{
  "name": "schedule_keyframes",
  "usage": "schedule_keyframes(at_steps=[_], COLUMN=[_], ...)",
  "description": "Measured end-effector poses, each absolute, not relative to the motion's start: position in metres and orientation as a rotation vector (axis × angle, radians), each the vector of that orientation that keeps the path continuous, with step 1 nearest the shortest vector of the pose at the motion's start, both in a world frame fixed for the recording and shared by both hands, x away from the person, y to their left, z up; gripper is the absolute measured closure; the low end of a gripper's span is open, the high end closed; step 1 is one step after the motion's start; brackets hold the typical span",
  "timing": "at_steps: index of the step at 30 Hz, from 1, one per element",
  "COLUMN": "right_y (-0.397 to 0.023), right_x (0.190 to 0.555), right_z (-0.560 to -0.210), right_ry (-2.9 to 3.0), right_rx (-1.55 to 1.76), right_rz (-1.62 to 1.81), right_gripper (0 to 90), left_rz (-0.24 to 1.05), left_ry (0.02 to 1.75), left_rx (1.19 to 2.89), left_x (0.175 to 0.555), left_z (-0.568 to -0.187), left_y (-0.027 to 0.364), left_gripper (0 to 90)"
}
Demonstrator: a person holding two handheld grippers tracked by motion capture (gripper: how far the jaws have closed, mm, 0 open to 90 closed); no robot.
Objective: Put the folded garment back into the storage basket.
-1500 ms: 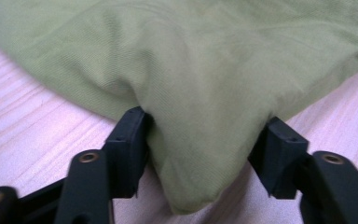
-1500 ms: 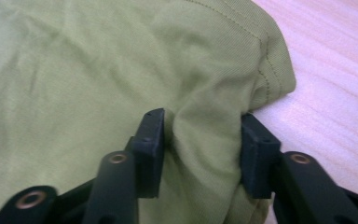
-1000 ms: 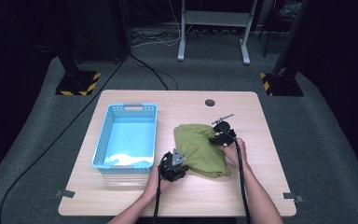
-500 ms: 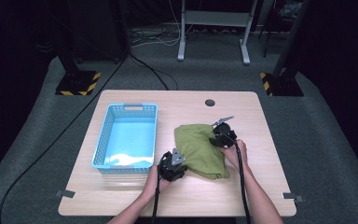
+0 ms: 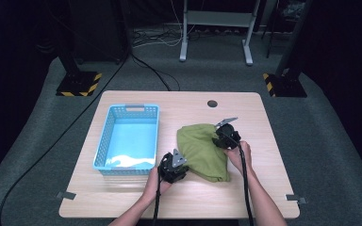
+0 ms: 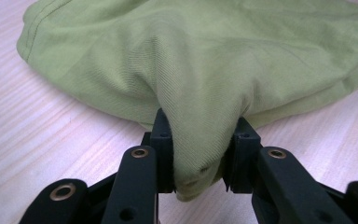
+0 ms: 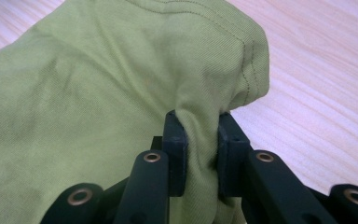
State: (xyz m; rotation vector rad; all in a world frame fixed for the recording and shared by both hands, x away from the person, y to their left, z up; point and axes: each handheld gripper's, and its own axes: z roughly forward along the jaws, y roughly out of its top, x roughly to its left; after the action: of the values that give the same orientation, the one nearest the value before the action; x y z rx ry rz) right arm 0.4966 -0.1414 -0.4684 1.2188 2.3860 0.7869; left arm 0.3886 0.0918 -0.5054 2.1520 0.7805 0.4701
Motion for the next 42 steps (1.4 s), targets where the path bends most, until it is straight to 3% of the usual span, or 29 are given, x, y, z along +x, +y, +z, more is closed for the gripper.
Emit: schedule_keyframes(at_steps=[42], right_y=[-0.128], right_x=[0.485], right_z=[-0.427], right_ry=[2.344], right_rx=[1.138], right_rz=[0.820], right_gripper=[76.8], left_rz=[0.504], left_ry=[0.788], left_rx=[2.113], left_x=[0.386], left_z=[-0.471], left_y=[0.112], left_gripper=[69.2])
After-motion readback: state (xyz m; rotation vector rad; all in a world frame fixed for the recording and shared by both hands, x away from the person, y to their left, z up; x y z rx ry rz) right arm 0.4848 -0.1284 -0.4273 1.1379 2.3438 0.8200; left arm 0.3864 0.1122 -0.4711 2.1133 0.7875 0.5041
